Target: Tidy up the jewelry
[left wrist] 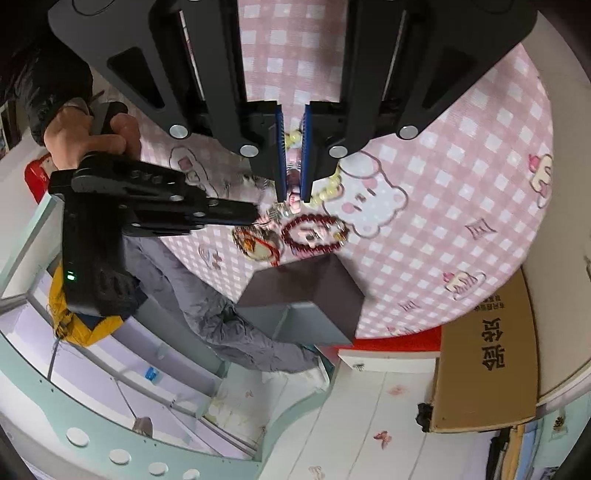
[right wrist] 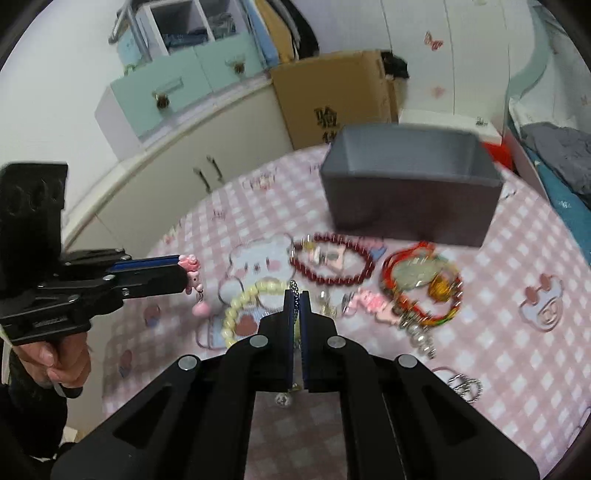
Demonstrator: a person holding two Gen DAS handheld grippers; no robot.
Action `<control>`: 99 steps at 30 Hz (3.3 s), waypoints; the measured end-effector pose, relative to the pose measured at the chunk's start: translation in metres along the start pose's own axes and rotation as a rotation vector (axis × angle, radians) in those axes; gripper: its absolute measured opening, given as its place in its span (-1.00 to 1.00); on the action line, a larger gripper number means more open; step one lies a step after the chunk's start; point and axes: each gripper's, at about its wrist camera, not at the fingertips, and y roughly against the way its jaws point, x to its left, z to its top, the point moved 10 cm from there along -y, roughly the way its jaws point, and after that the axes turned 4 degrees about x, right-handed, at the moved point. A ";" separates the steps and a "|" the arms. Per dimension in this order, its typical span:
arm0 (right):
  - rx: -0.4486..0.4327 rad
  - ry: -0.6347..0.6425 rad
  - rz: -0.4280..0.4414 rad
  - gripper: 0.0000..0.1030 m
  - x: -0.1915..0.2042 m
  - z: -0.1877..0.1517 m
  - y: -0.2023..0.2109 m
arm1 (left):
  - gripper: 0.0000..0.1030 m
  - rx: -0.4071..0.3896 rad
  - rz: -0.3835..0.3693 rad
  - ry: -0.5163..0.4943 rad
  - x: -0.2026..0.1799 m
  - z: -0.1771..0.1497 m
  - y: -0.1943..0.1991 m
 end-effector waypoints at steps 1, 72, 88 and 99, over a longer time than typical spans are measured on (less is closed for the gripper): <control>-0.027 0.003 0.007 -0.97 0.002 0.006 0.009 | -0.86 -0.015 0.001 0.002 0.000 0.006 0.004; -0.294 -0.221 -0.223 0.86 -0.088 0.083 0.125 | 0.89 -0.155 0.482 0.008 0.020 0.085 0.035; -0.139 -0.179 -0.266 0.86 -0.044 -0.031 0.071 | 0.89 0.011 0.485 0.005 0.025 -0.005 -0.013; -0.069 -0.165 -0.270 0.86 -0.034 -0.056 0.044 | 0.89 0.089 0.499 -0.034 0.029 -0.022 -0.040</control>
